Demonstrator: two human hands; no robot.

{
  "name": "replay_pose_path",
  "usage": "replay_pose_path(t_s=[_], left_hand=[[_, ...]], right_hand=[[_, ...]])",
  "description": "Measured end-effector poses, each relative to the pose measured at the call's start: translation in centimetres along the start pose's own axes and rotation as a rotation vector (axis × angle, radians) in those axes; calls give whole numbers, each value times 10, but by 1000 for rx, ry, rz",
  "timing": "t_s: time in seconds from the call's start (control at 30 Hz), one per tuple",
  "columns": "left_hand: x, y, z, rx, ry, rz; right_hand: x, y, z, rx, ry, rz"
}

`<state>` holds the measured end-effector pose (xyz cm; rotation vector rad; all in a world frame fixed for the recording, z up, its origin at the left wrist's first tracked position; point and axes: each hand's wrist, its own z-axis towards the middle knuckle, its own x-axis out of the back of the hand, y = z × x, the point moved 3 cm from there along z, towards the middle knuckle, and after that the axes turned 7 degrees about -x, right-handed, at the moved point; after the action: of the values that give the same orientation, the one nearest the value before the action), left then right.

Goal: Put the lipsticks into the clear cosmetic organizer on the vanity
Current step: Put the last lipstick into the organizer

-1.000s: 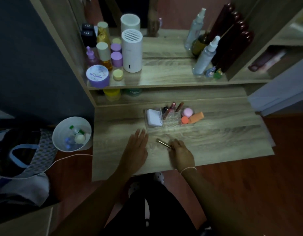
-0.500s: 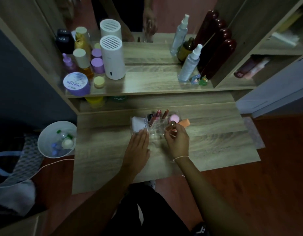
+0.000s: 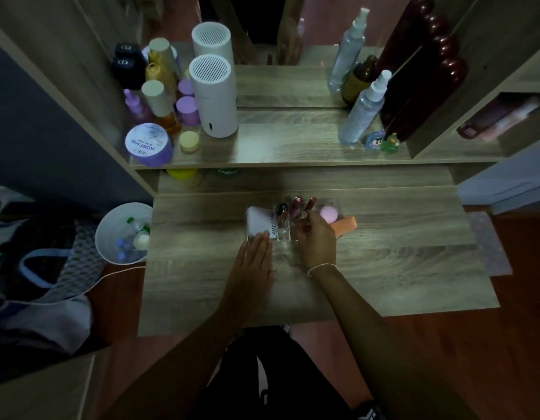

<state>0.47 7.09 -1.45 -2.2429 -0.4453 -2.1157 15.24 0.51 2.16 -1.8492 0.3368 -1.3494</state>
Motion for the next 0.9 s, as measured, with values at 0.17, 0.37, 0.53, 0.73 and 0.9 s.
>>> replay_pose_path(t_s=[0.17,0.37,0.53,0.73,0.9], left_hand=[[-4,1,0,28,-7,1],[-3,1,-1,29,-8,9],[0,3,0,46,1,-25],[2,6,1,41,39,-80],[7,5,-2,56,187,-208]], right_hand=[[-5,0,6,5,-11,-70],[-6,-3,8,29,-6,-88],[-8,0,6,3,7,-63],[-7,3,3,-3,-16,-43],[0,15,-13,-25,6,-2]])
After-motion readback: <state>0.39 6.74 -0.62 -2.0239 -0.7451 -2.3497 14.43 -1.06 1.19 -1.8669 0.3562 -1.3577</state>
